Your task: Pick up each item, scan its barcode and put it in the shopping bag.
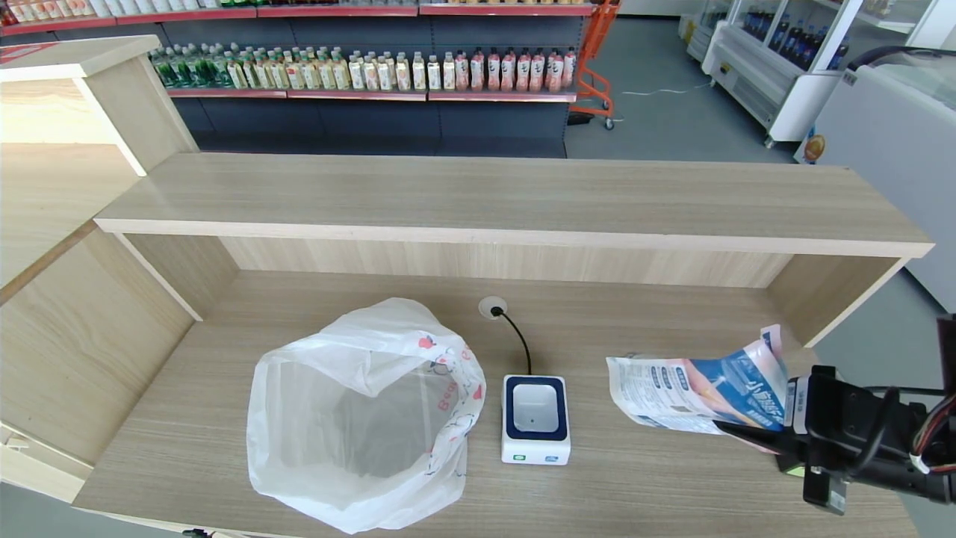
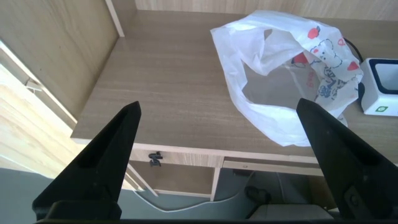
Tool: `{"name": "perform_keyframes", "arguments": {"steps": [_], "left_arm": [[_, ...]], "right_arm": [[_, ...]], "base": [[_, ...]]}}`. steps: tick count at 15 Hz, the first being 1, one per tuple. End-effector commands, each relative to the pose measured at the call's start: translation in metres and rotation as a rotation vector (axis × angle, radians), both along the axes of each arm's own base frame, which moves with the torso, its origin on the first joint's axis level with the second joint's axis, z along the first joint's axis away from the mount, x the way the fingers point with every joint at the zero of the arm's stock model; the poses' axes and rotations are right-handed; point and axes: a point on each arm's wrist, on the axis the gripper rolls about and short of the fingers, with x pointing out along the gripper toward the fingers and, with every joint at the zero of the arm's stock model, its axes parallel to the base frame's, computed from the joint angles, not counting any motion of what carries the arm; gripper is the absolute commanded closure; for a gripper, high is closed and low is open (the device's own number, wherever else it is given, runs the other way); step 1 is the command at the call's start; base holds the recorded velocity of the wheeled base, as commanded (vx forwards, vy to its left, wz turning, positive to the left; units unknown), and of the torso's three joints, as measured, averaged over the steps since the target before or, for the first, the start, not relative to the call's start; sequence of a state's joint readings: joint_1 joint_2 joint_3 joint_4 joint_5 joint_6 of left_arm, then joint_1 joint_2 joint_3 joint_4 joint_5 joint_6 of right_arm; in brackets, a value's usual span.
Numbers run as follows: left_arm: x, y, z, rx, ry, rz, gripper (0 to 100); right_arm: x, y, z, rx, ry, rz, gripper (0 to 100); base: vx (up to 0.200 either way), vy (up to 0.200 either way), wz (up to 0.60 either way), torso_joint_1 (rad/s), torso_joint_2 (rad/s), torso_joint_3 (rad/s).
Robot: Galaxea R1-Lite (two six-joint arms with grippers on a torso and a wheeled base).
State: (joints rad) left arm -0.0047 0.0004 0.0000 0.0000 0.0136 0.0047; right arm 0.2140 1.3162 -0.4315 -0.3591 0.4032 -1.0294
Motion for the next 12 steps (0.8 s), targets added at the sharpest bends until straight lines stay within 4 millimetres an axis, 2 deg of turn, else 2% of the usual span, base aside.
{"name": "perform_keyframes", "arguments": {"steps": [1,4,7,12], "left_arm": [[0.000,0.000,0.000,0.000,0.000,0.000,0],[0.000,0.000,0.000,-0.006,0.000,0.000,0],[0.000,0.000,0.000,-0.009,-0.001,0.000,0],[0.000,0.000,0.000,-0.005,0.000,0.000,0]], "right_arm": [[0.002,0.001,-0.001,0.000,0.007,0.005,100],[0.005,0.002,0.005,0.013,-0.010,0.004,100],[0.008,0.002,0.008,0.053,0.015,-0.023,100],[0.016,0.002,-0.001,0.099,0.106,-0.069,100]], "base": [[0.000,0.000,0.00,0.000,0.00,0.000],[0.000,0.000,0.00,0.000,0.00,0.000],[0.000,0.200,0.00,0.001,0.00,0.004],[0.000,0.200,0.00,0.005,0.00,0.004]]}}
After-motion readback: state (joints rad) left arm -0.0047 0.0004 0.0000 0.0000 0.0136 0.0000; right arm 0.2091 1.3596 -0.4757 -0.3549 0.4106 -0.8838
